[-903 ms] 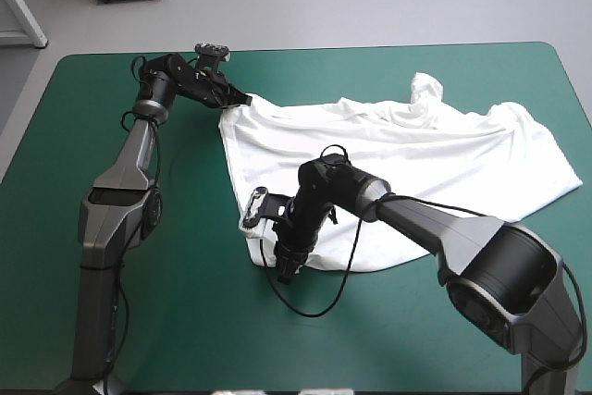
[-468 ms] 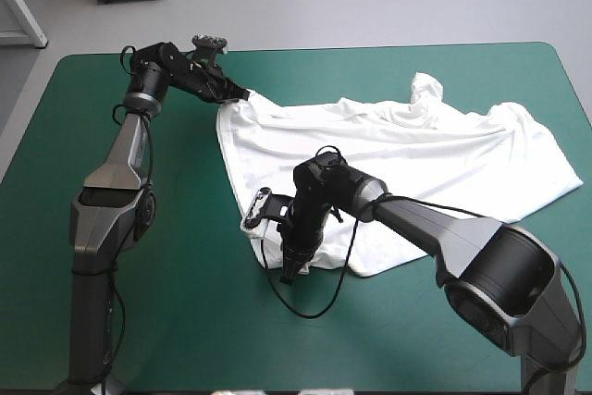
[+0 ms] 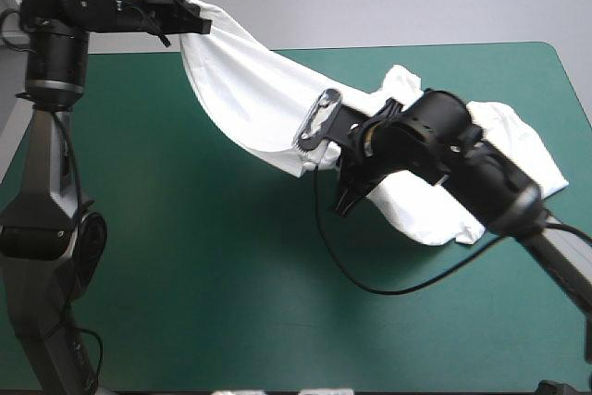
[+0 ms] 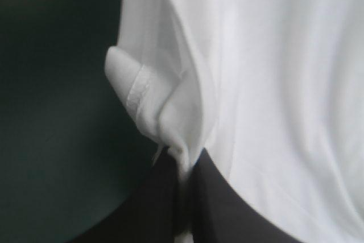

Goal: Fold the cloth

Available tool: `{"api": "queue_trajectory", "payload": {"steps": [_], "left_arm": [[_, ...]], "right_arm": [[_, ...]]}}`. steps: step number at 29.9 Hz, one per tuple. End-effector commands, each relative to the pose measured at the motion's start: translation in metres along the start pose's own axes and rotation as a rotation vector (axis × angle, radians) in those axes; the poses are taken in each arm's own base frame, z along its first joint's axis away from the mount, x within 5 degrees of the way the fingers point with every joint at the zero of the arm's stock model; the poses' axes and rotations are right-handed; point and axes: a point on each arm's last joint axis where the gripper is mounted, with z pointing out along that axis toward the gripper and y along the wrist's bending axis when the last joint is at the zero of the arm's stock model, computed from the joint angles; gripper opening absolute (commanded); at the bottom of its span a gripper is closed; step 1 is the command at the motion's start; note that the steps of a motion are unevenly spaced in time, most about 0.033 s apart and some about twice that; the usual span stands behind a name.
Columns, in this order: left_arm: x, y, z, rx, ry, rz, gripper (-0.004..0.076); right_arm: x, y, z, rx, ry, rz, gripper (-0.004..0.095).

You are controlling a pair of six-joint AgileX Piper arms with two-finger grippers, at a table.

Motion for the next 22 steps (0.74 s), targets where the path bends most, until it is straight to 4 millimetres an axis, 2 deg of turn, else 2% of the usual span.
{"api": "queue_trajectory", "payload": {"steps": [1, 7, 11, 16, 22], "left_arm": [[-0.036, -0.030, -0.097, -0.022, -0.269, 0.036, -0.0009], [-0.047, -0.069, -0.212, -0.069, -0.535, 0.108, -0.0009], [-0.044, -0.090, -0.269, -0.088, -0.667, 0.142, -0.0009], [-0.027, -0.118, -0.338, -0.111, -0.799, 0.193, -0.0009], [-0.001, -0.144, -0.401, -0.165, -0.910, 0.243, -0.0009]], "right_arm": [[0.013, -0.019, -0.090, 0.207, -0.185, 0.049, -0.0013], [0.035, -0.039, -0.204, 0.493, -0.448, 0.130, -0.0013], [0.050, -0.046, -0.267, 0.642, -0.644, 0.186, -0.0013], [0.069, -0.041, -0.319, 0.690, -0.868, 0.221, -0.0013], [0.096, -0.021, -0.359, 0.612, -1.089, 0.217, -0.0013]]}}
